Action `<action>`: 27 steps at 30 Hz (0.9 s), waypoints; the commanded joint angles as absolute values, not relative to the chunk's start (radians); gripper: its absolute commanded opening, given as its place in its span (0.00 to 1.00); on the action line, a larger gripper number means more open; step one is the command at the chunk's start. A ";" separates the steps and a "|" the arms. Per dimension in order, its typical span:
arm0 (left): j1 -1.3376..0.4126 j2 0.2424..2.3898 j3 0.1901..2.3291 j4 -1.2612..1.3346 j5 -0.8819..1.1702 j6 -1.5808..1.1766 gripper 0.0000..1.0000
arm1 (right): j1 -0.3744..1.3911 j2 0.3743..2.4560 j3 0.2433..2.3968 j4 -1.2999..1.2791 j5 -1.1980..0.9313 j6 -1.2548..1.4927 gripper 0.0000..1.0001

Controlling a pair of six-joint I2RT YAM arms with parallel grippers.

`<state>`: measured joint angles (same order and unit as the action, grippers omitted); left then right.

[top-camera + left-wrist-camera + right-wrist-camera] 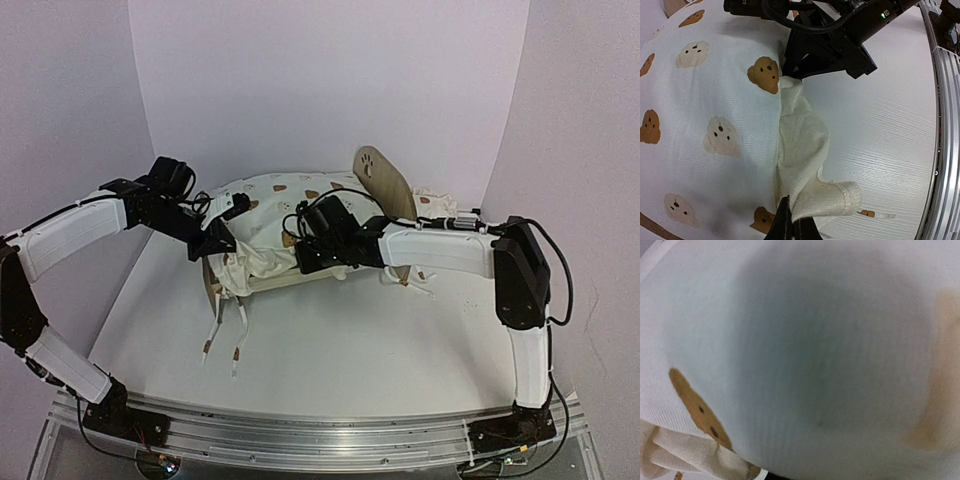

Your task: Set up the pet bed

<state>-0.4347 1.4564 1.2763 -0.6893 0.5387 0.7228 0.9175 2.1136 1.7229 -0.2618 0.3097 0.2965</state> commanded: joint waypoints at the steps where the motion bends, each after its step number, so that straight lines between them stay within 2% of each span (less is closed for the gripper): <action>1: -0.428 1.402 1.330 -0.671 0.536 0.716 0.00 | 0.911 2.047 1.768 -0.230 0.287 0.235 0.00; 6: -0.420 1.395 1.330 -0.658 0.508 0.725 0.00 | 0.906 1.912 1.713 -0.240 0.208 0.184 0.00; 9: -0.419 1.391 1.326 -0.670 0.507 0.737 0.00 | 0.885 1.876 1.687 -0.263 0.039 0.209 0.00; 13: -0.415 1.380 1.310 -0.689 0.485 0.757 0.00 | 0.859 1.874 1.665 -0.331 -0.172 0.255 0.00; 18: -0.412 1.367 1.280 -0.707 0.484 0.784 0.00 | 0.843 1.929 1.671 -0.439 -0.329 0.291 0.01; 19: -0.413 1.365 1.272 -0.709 0.482 0.789 0.00 | 0.843 1.944 1.675 -0.465 -0.343 0.295 0.04; 22: -0.412 1.369 1.251 -0.747 0.494 0.840 0.00 | 0.841 1.962 1.687 -0.562 -0.321 0.289 0.22; 23: -0.412 1.373 1.250 -0.785 0.508 0.867 0.03 | 0.839 1.956 1.687 -0.591 -0.292 0.283 0.31; 24: -0.413 1.379 1.252 -0.824 0.527 0.891 0.11 | 0.831 1.940 1.683 -0.612 -0.259 0.280 0.39; 25: -0.413 1.384 1.255 -0.854 0.546 0.911 0.21 | 0.819 1.919 1.678 -0.626 -0.228 0.279 0.43; 27: -0.413 1.388 1.261 -0.898 0.557 0.931 0.46 | 0.789 1.866 1.648 -0.643 -0.163 0.296 0.46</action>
<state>-0.4194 1.4036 1.2533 -0.7685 0.5056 0.8455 0.8349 1.9557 1.6635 -0.5566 -0.2349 0.2812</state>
